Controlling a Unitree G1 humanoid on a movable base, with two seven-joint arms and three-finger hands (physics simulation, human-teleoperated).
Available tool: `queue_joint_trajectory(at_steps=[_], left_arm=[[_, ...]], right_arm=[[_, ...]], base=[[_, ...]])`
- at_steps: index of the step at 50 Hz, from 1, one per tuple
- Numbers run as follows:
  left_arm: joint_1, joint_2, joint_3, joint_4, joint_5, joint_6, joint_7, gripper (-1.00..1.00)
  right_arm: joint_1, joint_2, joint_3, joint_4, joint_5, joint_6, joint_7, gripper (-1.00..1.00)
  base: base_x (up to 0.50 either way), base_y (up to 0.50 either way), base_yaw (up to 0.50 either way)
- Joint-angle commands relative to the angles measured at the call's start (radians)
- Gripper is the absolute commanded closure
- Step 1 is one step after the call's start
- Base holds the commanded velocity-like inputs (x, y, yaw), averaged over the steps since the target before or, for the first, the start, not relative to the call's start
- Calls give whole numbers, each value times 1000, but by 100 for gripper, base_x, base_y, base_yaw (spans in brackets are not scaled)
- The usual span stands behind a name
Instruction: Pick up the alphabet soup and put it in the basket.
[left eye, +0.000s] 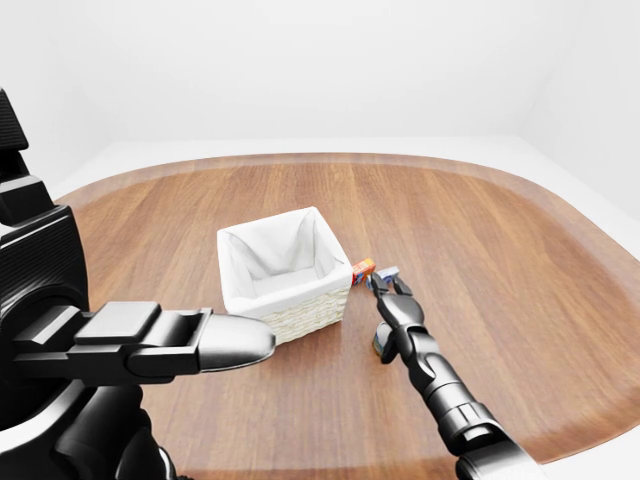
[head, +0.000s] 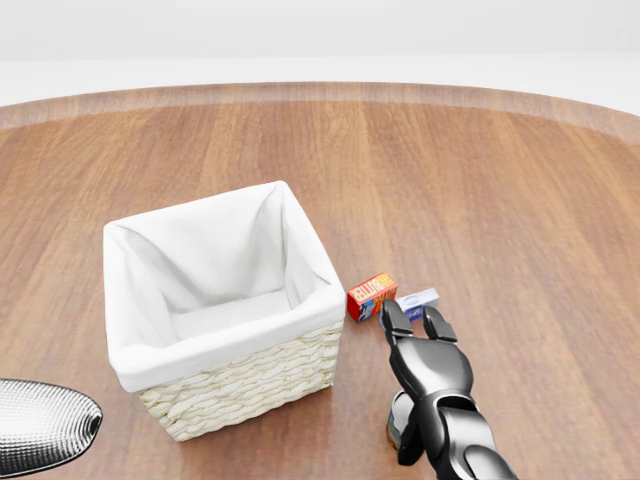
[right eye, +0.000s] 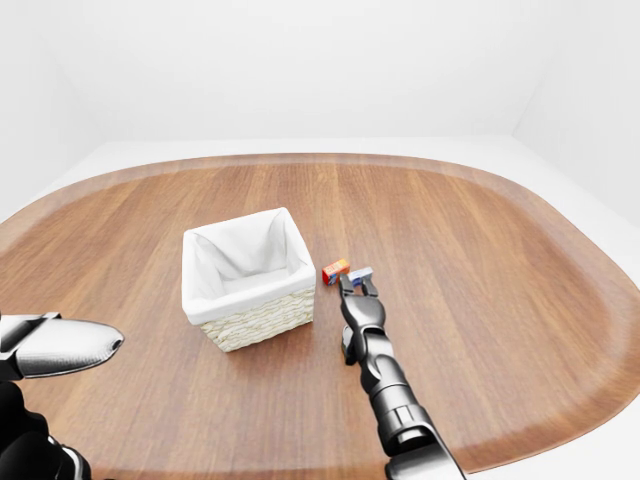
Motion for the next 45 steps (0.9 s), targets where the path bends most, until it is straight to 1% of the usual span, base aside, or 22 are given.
queue_joint_trajectory(at_steps=[1,6,15,19,21,23,29,30,35,36,37,38,45], left_arm=[[4,13,5,0,-29,0,20,-100],[0,28,3,0,-50,0,41,-100],[4,32,1,0,-56,0,47,-100],[7,19,1,0,-34,0,30,-100],[6,16,-2,0,-26,0,23,-100],[7,12,-6,0,-16,0,17,-100],[8,4,-9,0,-2,0,7,-100],[7,3,-11,0,4,0,4,-100],[6,-7,-11,0,21,0,-11,-100],[6,-10,-10,0,25,0,-15,-100],[6,-12,-10,0,28,0,-18,-100],[4,-12,-9,0,29,0,-20,-100],[1,-10,-8,0,29,0,-19,-100]], right_arm=[[-12,13,16,69,7,2,-36,-100],[-5,14,19,79,6,-5,-46,-100],[-19,22,22,149,17,-22,-91,-100],[-25,23,25,180,21,-27,-109,-100],[-34,23,26,206,24,-36,-123,-100],[-35,22,28,211,23,-35,-126,-100],[-54,19,28,240,22,-46,-143,-100],[-49,19,30,226,21,-42,-135,-100],[-41,19,31,207,16,-39,-124,-100],[-40,20,30,205,16,-38,-124,-5],[-40,20,30,204,15,-38,-124,-5],[-38,19,31,205,14,-41,-128,98],[-43,20,31,222,11,-47,-142,98]], base=[[0,0,0],[0,0,0],[0,0,0],[0,0,0],[0,0,0],[0,0,0],[0,0,0],[0,0,0],[0,0,0],[0,0,0],[0,0,0],[0,0,0],[0,0,0]])
